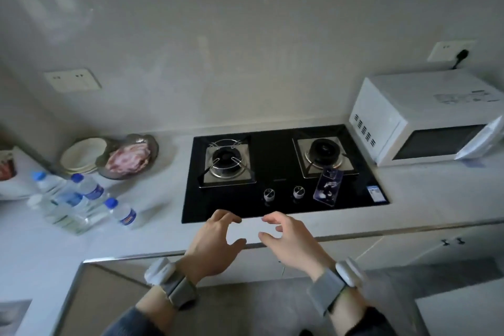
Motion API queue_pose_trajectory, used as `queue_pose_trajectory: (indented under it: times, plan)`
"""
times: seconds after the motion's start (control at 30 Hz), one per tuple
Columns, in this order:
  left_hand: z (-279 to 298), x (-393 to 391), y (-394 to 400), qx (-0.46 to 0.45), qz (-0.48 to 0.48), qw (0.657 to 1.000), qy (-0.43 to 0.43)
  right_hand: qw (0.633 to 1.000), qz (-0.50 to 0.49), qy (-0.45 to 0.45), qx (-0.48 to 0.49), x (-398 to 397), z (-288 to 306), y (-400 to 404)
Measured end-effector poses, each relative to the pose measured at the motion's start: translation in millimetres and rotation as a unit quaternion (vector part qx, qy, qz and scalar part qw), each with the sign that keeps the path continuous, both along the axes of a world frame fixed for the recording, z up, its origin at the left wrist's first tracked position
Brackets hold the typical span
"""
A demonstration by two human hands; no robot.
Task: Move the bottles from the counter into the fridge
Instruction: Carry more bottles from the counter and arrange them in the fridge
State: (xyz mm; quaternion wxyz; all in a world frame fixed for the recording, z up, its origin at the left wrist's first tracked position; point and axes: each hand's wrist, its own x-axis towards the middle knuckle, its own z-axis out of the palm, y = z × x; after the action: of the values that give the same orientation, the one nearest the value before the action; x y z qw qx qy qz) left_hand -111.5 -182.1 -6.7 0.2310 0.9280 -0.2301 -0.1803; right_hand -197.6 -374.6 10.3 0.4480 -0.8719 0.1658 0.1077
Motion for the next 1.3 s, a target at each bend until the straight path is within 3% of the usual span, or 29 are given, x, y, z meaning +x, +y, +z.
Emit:
queue_pose_trajectory:
  times: [0.43, 0.83, 1.17, 1.3]
  plan:
    - [25, -37, 138, 0.008, 0.232, 0.971, -0.058, 0.968, 0.246, -0.033, -0.031, 78, 18, 116]
    - [31, -53, 260, -0.021, 0.391, 0.915, -0.099, 0.929, 0.359, -0.053, -0.064, 121, 34, 215]
    - [26, 62, 366, -0.026, 0.383, 0.919, -0.089, 0.946, 0.304, -0.063, -0.097, 209, 18, 299]
    - [15, 140, 407, -0.005, 0.361, 0.931, -0.058, 0.951, 0.278, -0.016, -0.136, 247, -5, 332]
